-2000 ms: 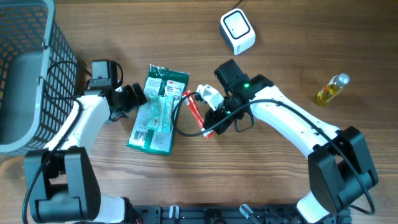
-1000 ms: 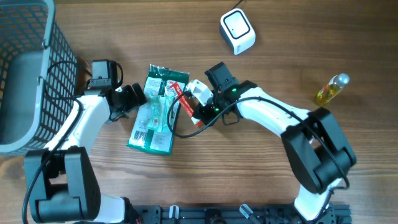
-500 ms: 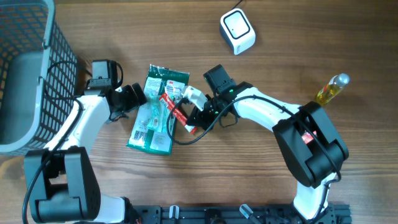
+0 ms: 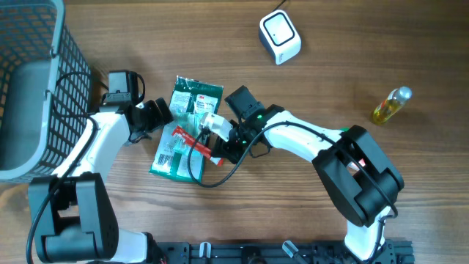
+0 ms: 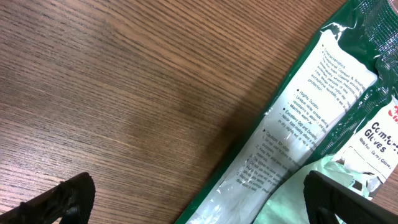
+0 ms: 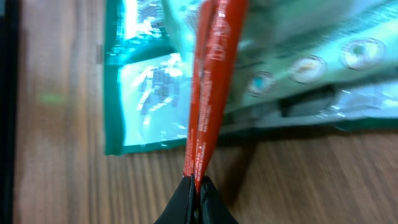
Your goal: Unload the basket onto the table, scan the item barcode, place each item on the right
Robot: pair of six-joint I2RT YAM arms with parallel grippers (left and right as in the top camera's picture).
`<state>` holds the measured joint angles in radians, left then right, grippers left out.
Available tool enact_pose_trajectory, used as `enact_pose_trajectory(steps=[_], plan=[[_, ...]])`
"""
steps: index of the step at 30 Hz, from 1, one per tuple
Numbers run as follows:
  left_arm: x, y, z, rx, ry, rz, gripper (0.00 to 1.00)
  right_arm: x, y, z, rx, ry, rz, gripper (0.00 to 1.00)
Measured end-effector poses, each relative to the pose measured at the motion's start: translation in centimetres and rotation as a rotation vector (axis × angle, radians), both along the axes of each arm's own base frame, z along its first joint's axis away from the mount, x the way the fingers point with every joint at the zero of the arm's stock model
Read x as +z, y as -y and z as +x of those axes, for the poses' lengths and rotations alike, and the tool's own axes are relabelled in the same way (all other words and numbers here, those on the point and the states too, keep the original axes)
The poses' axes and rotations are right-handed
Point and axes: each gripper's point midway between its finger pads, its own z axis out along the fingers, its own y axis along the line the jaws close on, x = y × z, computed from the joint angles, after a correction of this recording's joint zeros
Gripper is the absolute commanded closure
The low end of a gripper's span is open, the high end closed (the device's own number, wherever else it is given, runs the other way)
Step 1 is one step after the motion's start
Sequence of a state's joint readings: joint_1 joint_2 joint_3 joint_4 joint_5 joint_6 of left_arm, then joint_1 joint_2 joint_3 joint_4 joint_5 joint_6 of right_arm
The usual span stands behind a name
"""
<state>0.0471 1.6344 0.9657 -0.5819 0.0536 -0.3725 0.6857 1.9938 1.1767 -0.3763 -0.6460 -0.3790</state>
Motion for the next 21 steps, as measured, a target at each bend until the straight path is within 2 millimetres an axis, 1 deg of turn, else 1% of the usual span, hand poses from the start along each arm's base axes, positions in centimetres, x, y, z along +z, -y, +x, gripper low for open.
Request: enact_pose_trajectory(steps=[3,4,5,6,9,11,14,17,18,21], plan=[[0.0,0.0,0.0,0.000,0.000,0.000,0.00,-0.2,0.1,0.4,-0.025,0.005,-0.018,0.80],[0.0,0.0,0.0,0.000,0.000,0.000,0.00,-0.2,0.1,0.4,-0.028,0.007,-0.018,0.71],[0.0,0.0,0.0,0.000,0.000,0.000,0.00,-0.3,0.2,0.6,-0.041,0.006,-0.024,0.60],[0.0,0.0,0.0,0.000,0.000,0.000,0.00,-0.3,0.2,0.7,-0.046,0.009,-0.028,0.56],[0.0,0.0,0.0,0.000,0.000,0.000,0.00,-0.3,0.2,1.1,-0.067,0.019,-0.034,0.49],[0.0,0.0,0.0,0.000,0.000,0.000,0.00,-0.3,0.1,1.4,-0.075,0.026,-0.033,0.39],[0.0,0.0,0.0,0.000,0.000,0.000,0.00,-0.4,0.3,1.4,-0.080,0.025,-0.042,0.32],[0.0,0.0,0.0,0.000,0.000,0.000,0.00,-0.9,0.9,1.0,-0.087,0.008,-0.079,0.34],[0.0,0.0,0.0,0.000,0.000,0.000,0.00,-1.1,1.4,0.4,-0.088,-0.023,-0.105,0.34],[0.0,0.0,0.0,0.000,0.000,0.000,0.00,-0.7,2.3,-0.6,-0.098,-0.097,-0.177,0.35]])
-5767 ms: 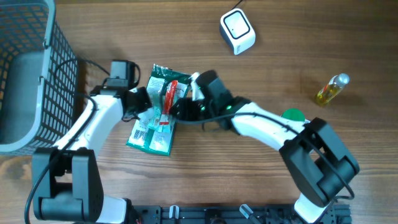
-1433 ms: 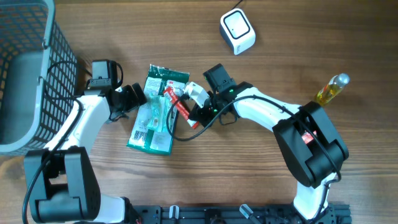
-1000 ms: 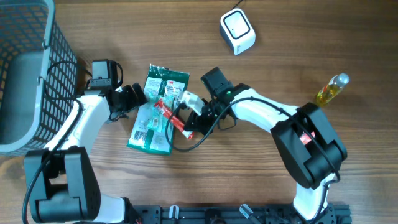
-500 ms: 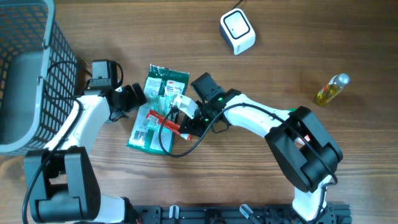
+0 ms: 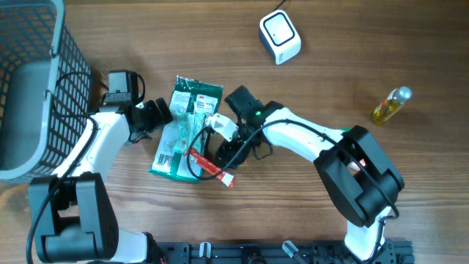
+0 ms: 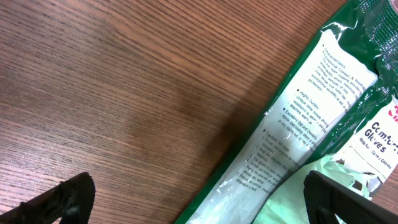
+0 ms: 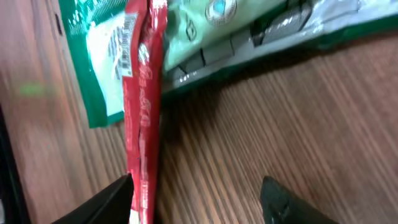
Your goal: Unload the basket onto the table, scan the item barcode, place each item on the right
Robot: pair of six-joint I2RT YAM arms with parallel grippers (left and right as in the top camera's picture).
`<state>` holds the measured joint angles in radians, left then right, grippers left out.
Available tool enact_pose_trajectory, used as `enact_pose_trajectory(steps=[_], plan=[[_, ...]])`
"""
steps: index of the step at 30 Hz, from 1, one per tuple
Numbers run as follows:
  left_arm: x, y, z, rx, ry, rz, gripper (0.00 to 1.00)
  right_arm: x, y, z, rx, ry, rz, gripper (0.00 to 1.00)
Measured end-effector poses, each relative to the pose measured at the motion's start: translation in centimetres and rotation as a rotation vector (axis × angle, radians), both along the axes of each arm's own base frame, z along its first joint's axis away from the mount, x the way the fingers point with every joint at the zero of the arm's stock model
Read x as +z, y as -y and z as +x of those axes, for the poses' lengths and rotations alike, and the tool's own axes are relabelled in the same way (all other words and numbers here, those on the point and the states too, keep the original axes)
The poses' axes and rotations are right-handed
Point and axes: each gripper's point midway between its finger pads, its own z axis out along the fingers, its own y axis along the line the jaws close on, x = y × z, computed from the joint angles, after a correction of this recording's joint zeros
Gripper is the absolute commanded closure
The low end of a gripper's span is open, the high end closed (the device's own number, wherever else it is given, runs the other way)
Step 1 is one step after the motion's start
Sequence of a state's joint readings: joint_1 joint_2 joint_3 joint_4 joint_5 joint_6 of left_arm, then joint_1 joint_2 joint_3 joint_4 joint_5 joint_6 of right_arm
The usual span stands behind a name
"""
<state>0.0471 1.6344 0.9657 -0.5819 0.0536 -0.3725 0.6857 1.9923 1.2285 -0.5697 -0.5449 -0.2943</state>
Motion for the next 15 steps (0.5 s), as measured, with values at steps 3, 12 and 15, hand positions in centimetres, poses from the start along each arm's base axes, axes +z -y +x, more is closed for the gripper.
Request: enact_pose_trajectory(steps=[3,12,15], plan=[[0.0,0.0,0.0,0.000,0.000,0.000,0.00,1.7,0.5,-0.5,-0.003,-0.045,-0.042,0.37],[0.0,0.0,0.0,0.000,0.000,0.000,0.00,1.1,1.3,-3.8,0.077,0.018,-0.227,0.40],[0.0,0.0,0.0,0.000,0.000,0.000,0.00,0.0,1.3,-5.5,0.098,0.036,-0.284,0.43]])
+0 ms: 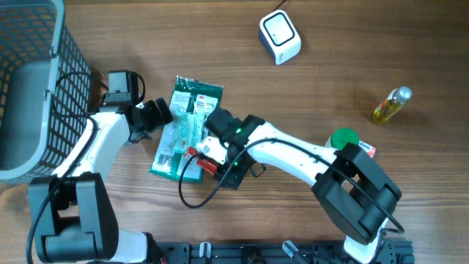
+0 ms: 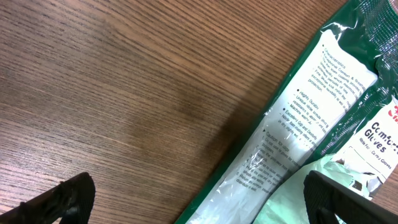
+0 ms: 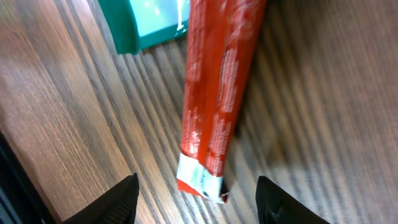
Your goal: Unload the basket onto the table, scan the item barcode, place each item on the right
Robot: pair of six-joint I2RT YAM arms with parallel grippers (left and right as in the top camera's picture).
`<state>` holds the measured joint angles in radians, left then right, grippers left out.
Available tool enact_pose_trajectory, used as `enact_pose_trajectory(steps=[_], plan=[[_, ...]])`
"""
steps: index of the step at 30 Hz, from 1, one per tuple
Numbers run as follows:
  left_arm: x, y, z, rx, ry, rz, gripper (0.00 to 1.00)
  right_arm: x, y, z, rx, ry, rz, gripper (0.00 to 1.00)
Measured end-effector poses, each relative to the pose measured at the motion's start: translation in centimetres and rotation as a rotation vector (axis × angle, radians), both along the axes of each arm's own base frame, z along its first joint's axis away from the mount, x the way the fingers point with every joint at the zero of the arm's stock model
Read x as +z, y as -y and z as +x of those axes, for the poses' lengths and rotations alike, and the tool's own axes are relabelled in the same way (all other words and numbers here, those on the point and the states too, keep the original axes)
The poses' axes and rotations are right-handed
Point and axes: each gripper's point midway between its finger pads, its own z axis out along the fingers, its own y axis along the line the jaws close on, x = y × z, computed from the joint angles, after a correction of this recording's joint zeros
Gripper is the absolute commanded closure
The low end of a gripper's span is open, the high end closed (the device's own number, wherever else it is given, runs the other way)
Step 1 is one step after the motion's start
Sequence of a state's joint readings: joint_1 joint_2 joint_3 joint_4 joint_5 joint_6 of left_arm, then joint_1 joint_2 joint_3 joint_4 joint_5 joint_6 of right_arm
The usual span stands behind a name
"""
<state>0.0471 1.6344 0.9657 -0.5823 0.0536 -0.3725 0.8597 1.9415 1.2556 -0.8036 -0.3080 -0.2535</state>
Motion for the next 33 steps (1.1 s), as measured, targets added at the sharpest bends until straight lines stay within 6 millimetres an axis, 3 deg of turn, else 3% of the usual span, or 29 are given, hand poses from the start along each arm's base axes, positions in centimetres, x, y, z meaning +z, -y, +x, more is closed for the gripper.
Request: enact_pose_trajectory(steps=[13,16,22,27,33], plan=[[0.0,0.0,0.0,0.000,0.000,0.000,0.00,-0.6,0.7,1.0,-0.120,0.041,-0.065,0.60],[0.0,0.0,0.0,0.000,0.000,0.000,0.00,-1.5,1.1,0.7,-0.149,0.037,-0.072,0.64],[0.0,0.0,0.0,0.000,0.000,0.000,0.00,-1.5,0.7,1.0,-0.205,0.052,-0.045,0.70],[0.0,0.0,0.0,0.000,0.000,0.000,0.00,-1.7,0.5,1.0,-0.215,0.063,-0.040,0.94],[0.0,0.0,0.0,0.000,0.000,0.000,0.00,-1.0,0.6,1.7,-0.215,0.131,-0.043,0.96]])
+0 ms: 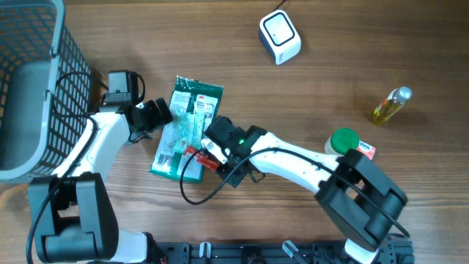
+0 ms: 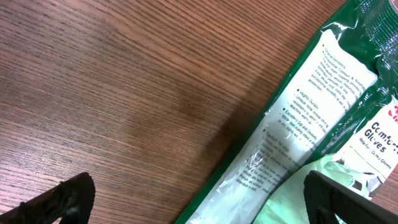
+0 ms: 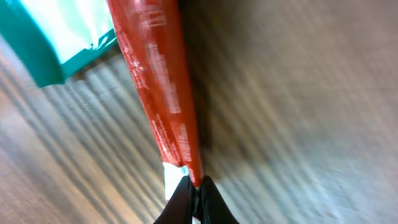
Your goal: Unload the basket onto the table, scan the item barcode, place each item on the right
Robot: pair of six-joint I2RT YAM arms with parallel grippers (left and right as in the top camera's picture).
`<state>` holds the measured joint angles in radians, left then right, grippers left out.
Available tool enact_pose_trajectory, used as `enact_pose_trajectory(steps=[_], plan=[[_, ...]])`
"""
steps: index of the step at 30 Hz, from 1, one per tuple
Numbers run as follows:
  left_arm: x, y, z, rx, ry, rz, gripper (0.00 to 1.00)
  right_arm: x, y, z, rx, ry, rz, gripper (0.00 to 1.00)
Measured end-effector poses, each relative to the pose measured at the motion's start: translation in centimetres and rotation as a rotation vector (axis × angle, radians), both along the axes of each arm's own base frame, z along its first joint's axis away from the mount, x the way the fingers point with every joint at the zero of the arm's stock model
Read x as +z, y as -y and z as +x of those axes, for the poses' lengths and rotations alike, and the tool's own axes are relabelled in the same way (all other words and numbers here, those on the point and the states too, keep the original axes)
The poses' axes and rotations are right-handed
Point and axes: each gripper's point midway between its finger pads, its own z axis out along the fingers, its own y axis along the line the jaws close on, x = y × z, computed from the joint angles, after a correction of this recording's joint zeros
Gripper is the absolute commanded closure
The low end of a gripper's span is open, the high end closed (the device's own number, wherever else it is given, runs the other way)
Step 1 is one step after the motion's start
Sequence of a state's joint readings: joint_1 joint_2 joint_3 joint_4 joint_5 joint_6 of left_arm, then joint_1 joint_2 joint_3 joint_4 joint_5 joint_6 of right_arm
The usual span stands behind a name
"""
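Note:
A thin red packet (image 3: 155,81) lies on the wood beside a green glove package (image 1: 182,132); in the overhead view the red packet (image 1: 199,157) is at that package's lower right edge. My right gripper (image 3: 191,186) is shut on the packet's white-tipped end, and from above my right gripper (image 1: 218,166) sits low over it. The white scanner (image 1: 280,37) stands at the far side. My left gripper (image 2: 199,208) is open, its fingers (image 2: 62,198) straddling the glove package's edge (image 2: 292,124) with nothing gripped; from above the left gripper (image 1: 161,112) is at the package's left.
A dark wire basket (image 1: 33,81) fills the left edge. A yellow bottle (image 1: 391,105) lies at the right, and a green-capped item (image 1: 343,139) stands by the right arm's base. A black cable (image 1: 194,192) loops below the package.
My right gripper was open over the red packet's end and is now shut on that end. The left arm and the glove package have not moved.
At first my right gripper was shut on the red packet over the glove package. Then it was open with the packet lying on the table by the package. It then stood open over the packet's end, and now pinches that end.

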<state>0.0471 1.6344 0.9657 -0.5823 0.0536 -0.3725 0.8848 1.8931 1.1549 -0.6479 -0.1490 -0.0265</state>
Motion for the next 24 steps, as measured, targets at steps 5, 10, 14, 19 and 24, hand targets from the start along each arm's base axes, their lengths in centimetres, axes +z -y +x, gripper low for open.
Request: enact_pose_trajectory(steps=[5,10,14,19,24], plan=[[0.0,0.0,0.0,0.000,0.000,0.000,0.00,5.7,0.2,3.3,-0.054,0.202,0.072,0.96],[0.0,0.0,0.0,0.000,0.000,0.000,0.00,8.2,1.1,4.8,-0.142,0.259,0.102,0.96],[0.0,0.0,0.0,0.000,0.000,0.000,0.00,8.1,1.1,4.8,-0.152,0.256,0.102,0.96],[0.0,0.0,0.0,0.000,0.000,0.000,0.00,7.7,1.2,4.7,-0.152,0.249,0.088,0.96],[0.0,0.0,0.0,0.000,0.000,0.000,0.00,4.1,2.0,4.9,-0.161,0.216,-0.012,0.51]])
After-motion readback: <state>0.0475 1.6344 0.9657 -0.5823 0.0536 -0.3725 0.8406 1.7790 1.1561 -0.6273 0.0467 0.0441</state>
